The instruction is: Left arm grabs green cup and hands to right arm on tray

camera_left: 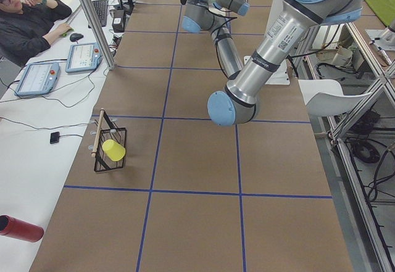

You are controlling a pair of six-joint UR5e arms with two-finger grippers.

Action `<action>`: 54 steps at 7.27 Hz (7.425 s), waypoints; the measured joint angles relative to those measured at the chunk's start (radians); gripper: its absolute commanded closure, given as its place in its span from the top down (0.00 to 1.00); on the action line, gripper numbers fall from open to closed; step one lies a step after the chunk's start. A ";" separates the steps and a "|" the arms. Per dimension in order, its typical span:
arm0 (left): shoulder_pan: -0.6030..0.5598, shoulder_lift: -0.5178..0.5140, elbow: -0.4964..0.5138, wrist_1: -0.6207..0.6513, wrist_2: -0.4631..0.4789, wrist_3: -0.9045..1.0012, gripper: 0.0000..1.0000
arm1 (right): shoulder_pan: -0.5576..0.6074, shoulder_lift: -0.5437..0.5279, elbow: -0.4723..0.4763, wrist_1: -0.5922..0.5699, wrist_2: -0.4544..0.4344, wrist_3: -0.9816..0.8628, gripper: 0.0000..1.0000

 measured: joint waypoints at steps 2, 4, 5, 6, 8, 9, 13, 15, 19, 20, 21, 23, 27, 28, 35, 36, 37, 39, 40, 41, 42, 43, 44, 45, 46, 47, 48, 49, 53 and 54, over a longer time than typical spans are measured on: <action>-0.016 0.008 0.005 0.001 0.004 0.003 1.00 | 0.016 -0.012 0.010 -0.001 0.000 0.006 0.00; -0.040 0.023 0.007 0.000 0.003 0.005 1.00 | 0.060 -0.052 0.009 -0.023 0.002 0.008 0.00; -0.045 0.026 0.007 -0.001 0.003 0.005 1.00 | 0.086 -0.068 0.009 -0.062 0.008 0.009 0.00; -0.046 0.029 0.007 -0.001 0.003 0.008 1.00 | 0.117 -0.075 0.008 -0.124 0.026 0.010 0.00; -0.050 0.050 0.008 0.000 0.003 0.042 1.00 | 0.207 -0.078 0.008 -0.286 0.118 0.010 0.00; -0.058 0.068 0.010 0.005 0.004 0.079 1.00 | 0.271 -0.078 0.009 -0.386 0.202 0.010 0.00; -0.146 0.141 0.021 0.222 0.004 0.429 1.00 | 0.546 -0.076 0.008 -0.762 0.608 -0.051 0.00; -0.204 0.202 0.020 0.384 0.008 0.709 1.00 | 0.647 -0.085 0.012 -0.945 0.731 -0.181 0.00; -0.320 0.348 0.021 0.700 0.105 1.348 1.00 | 0.746 -0.147 0.024 -1.198 0.827 -0.500 0.00; -0.361 0.395 0.023 0.756 0.113 1.502 1.00 | 0.759 -0.162 0.034 -1.275 0.837 -0.595 0.00; -0.400 0.446 0.030 0.779 0.115 1.617 1.00 | 0.769 -0.172 0.044 -1.354 0.841 -0.693 0.00; -0.481 0.549 0.059 0.795 0.109 1.802 1.00 | 0.789 -0.217 0.049 -1.455 0.843 -0.890 0.00; -0.611 0.697 0.202 0.833 0.107 1.917 1.00 | 0.798 -0.299 0.062 -1.525 0.844 -1.063 0.00; -0.636 0.717 0.237 0.840 0.098 1.921 1.00 | 0.793 -0.324 0.075 -1.528 0.844 -1.086 0.00; -0.680 0.805 0.271 0.840 0.000 1.913 1.00 | 0.586 -0.638 0.262 -1.527 0.677 -1.079 0.00; -0.679 0.805 0.272 0.839 0.000 1.913 1.00 | 0.526 -0.657 0.262 -1.526 0.650 -1.040 0.00; -0.679 0.802 0.272 0.839 0.000 1.913 1.00 | 0.456 -0.664 0.262 -1.523 0.612 -0.965 0.00; -0.678 0.793 0.274 0.840 0.000 1.912 1.00 | 0.331 -0.662 0.253 -1.519 0.533 -0.850 0.00; -0.677 0.789 0.275 0.840 0.001 1.912 1.00 | 0.302 -0.660 0.242 -1.518 0.518 -0.834 0.00; -0.676 0.787 0.275 0.840 0.000 1.911 1.00 | 0.287 -0.656 0.225 -1.515 0.512 -0.829 0.00; -0.676 0.786 0.275 0.840 0.000 1.911 1.00 | 0.281 -0.646 0.202 -1.514 0.507 -0.829 0.00; -0.676 0.786 0.275 0.840 0.001 1.911 1.00 | 0.278 -0.628 0.176 -1.513 0.500 -0.831 0.04; -0.677 0.786 0.275 0.839 0.002 1.911 1.00 | 0.278 -0.614 0.156 -1.512 0.495 -0.834 0.24; -0.677 0.786 0.276 0.839 0.003 1.910 1.00 | 0.277 -0.608 0.145 -1.512 0.493 -0.836 0.48; -0.677 0.786 0.276 0.839 0.002 1.910 1.00 | 0.277 -0.606 0.139 -1.512 0.490 -0.836 0.99; -0.676 0.786 0.277 0.839 0.002 1.910 1.00 | 0.277 -0.605 0.138 -1.512 0.485 -0.837 1.00; -0.676 0.786 0.277 0.839 0.001 1.910 1.00 | 0.277 -0.604 0.143 -1.511 0.480 -0.837 1.00; -0.677 0.786 0.277 0.839 0.001 1.910 1.00 | 0.289 -0.603 0.159 -1.514 0.482 -0.840 1.00; -0.677 0.789 0.275 0.838 0.000 1.910 1.00 | 0.484 -0.595 0.199 -1.578 0.624 -0.997 1.00; -0.677 0.789 0.275 0.837 0.000 1.910 1.00 | 0.564 -0.568 0.196 -1.645 0.655 -1.115 1.00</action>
